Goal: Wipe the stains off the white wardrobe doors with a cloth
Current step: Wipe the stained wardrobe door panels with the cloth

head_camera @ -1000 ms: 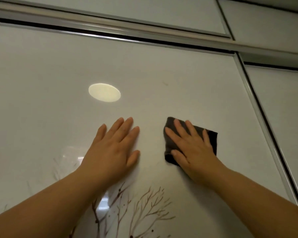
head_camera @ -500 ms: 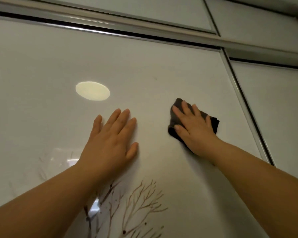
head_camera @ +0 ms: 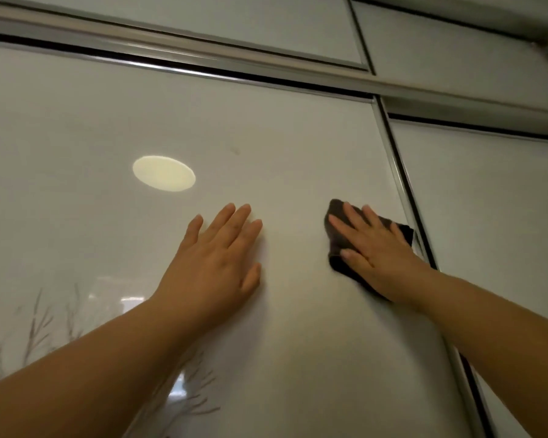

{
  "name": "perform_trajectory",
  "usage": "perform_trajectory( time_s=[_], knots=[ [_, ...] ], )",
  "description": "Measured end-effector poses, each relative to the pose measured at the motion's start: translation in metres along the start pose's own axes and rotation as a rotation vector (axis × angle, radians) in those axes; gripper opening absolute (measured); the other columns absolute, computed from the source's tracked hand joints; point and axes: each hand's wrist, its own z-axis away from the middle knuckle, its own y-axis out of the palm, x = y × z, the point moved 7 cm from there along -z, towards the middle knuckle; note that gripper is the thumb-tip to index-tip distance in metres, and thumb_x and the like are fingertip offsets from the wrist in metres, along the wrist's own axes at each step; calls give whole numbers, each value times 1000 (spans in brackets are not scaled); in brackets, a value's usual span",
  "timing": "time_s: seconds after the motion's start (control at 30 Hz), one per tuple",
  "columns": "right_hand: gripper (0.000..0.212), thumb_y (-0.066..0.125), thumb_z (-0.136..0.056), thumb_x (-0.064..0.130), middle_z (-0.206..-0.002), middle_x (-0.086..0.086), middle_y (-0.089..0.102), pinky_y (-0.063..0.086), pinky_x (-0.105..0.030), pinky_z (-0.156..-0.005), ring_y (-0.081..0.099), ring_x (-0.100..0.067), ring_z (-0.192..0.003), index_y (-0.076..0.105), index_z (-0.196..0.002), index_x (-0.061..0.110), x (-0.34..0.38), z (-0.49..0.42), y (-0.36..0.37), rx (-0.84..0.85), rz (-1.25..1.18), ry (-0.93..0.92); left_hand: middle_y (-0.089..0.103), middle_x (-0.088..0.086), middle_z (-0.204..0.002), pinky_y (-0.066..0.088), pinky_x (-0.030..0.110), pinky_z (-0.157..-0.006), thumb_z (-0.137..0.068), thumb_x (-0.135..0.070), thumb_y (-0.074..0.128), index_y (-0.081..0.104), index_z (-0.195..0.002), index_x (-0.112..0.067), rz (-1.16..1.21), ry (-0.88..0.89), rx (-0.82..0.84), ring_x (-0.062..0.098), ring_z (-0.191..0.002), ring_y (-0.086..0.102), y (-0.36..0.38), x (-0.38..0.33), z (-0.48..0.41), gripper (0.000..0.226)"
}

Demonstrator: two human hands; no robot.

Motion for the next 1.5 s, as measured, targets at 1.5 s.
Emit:
perform_trajectory(
  time_s=[1.5],
  knots=[
    [54, 23, -98, 47, -154, 13, -19, -11, -57, -109, -22, -21, -140, -7, -143, 47, -14, 20, 7, 21, -20, -87, 9, 6, -155, 16, 54, -109, -89, -48, 29, 14, -143, -27, -112, -77, 144, 26, -141, 4, 39, -63, -17, 60]
  ],
)
